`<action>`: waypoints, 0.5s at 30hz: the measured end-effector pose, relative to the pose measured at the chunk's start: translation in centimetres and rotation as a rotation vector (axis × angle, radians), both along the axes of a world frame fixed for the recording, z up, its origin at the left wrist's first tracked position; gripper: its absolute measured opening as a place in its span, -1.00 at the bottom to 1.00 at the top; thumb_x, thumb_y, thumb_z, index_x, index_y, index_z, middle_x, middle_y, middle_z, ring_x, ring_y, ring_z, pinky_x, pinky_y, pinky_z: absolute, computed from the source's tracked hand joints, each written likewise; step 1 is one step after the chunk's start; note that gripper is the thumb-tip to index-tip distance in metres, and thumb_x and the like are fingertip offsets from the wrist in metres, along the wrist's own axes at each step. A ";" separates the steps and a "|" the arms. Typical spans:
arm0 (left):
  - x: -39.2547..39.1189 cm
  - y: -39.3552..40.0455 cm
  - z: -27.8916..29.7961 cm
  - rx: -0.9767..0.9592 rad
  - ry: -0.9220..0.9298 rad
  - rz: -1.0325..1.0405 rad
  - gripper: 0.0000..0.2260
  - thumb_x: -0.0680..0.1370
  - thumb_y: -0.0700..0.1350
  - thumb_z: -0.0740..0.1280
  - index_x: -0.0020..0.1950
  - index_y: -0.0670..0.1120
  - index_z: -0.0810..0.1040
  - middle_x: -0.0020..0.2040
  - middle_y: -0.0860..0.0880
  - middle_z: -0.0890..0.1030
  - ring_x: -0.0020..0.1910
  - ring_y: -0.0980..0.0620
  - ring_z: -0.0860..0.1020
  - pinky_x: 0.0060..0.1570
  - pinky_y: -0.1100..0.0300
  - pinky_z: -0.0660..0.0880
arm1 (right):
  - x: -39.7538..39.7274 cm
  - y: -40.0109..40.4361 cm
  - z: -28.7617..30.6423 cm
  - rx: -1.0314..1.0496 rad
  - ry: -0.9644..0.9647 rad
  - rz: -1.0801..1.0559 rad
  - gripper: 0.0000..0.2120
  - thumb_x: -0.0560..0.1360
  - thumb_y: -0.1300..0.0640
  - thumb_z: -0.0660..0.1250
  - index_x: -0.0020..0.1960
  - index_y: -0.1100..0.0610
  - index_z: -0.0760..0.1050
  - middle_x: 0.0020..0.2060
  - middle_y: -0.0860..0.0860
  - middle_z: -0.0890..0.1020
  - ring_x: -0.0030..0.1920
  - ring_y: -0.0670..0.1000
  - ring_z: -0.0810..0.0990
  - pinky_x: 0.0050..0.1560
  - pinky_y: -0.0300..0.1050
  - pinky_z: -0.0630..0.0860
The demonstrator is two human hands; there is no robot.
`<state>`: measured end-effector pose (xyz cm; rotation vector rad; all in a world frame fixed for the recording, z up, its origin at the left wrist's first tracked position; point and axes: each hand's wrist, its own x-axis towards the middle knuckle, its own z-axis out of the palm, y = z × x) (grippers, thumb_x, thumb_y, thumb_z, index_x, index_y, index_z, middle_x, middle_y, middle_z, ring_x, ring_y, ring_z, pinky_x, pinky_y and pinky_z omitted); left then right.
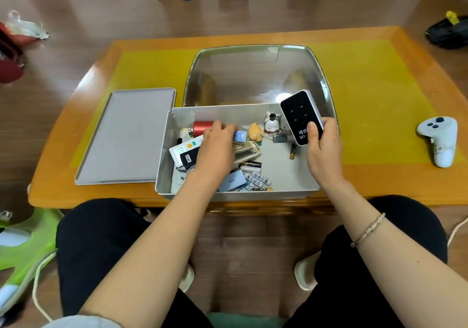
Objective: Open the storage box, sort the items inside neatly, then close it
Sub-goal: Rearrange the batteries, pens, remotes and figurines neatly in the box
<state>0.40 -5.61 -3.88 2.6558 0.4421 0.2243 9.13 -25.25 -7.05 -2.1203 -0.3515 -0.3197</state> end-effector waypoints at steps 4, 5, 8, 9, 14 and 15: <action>-1.1 1.0 -0.1 -0.015 -0.096 0.103 -0.57 0.47 -0.47 0.20 0.26 -0.13 0.51 0.22 -0.16 0.42 0.20 -0.19 0.37 0.16 -0.01 0.42 | -0.1 0.0 0.0 -0.036 -0.006 -0.001 -0.79 0.64 0.06 0.10 0.09 0.21 0.37 -0.07 -0.03 0.42 -0.06 -0.05 0.38 -0.15 -0.26 0.30; -1.5 1.6 0.0 -0.023 -0.123 0.133 -0.58 0.48 -0.46 0.20 0.25 -0.12 0.52 0.22 -0.16 0.43 0.20 -0.19 0.38 0.17 -0.01 0.42 | -0.1 0.0 0.0 -0.037 -0.002 -0.002 -0.78 0.64 0.06 0.10 0.10 0.21 0.37 -0.07 -0.03 0.42 -0.06 -0.06 0.38 -0.16 -0.28 0.29; -2.8 4.0 0.2 -0.066 -0.149 0.164 -0.60 0.50 -0.45 0.20 0.24 -0.11 0.54 0.21 -0.17 0.44 0.18 -0.22 0.42 0.22 -0.03 0.40 | -0.1 0.0 0.0 -0.041 0.003 -0.003 -0.78 0.63 0.07 0.11 0.10 0.22 0.37 -0.06 -0.03 0.42 -0.06 -0.06 0.38 -0.21 -0.38 0.28; -3.2 4.8 0.3 -0.077 -0.141 0.168 -0.61 0.51 -0.44 0.20 0.24 -0.12 0.54 0.20 -0.18 0.44 0.18 -0.23 0.42 0.22 -0.04 0.40 | -0.1 0.0 0.0 -0.041 0.002 -0.003 -0.78 0.63 0.07 0.11 0.10 0.22 0.37 -0.07 -0.03 0.42 -0.07 -0.06 0.38 -0.23 -0.42 0.29; -4.0 5.6 0.5 0.119 0.051 0.227 -0.55 0.45 -0.43 0.25 0.22 -0.02 0.56 0.29 -0.11 0.41 0.24 -0.20 0.27 0.17 -0.07 0.27 | -0.1 0.0 0.0 -0.043 0.014 -0.004 -0.78 0.63 0.06 0.10 0.10 0.20 0.37 -0.07 -0.03 0.43 -0.09 -0.08 0.37 -0.23 -0.50 0.30; -3.8 5.1 0.5 0.170 0.075 0.232 -0.55 0.45 -0.40 0.27 0.26 -0.01 0.55 0.33 -0.10 0.39 0.27 -0.21 0.25 0.19 -0.08 0.24 | -0.1 0.1 0.0 -0.042 0.013 -0.003 -0.78 0.64 0.06 0.10 0.10 0.20 0.37 -0.07 -0.03 0.43 -0.08 -0.08 0.37 -0.23 -0.46 0.31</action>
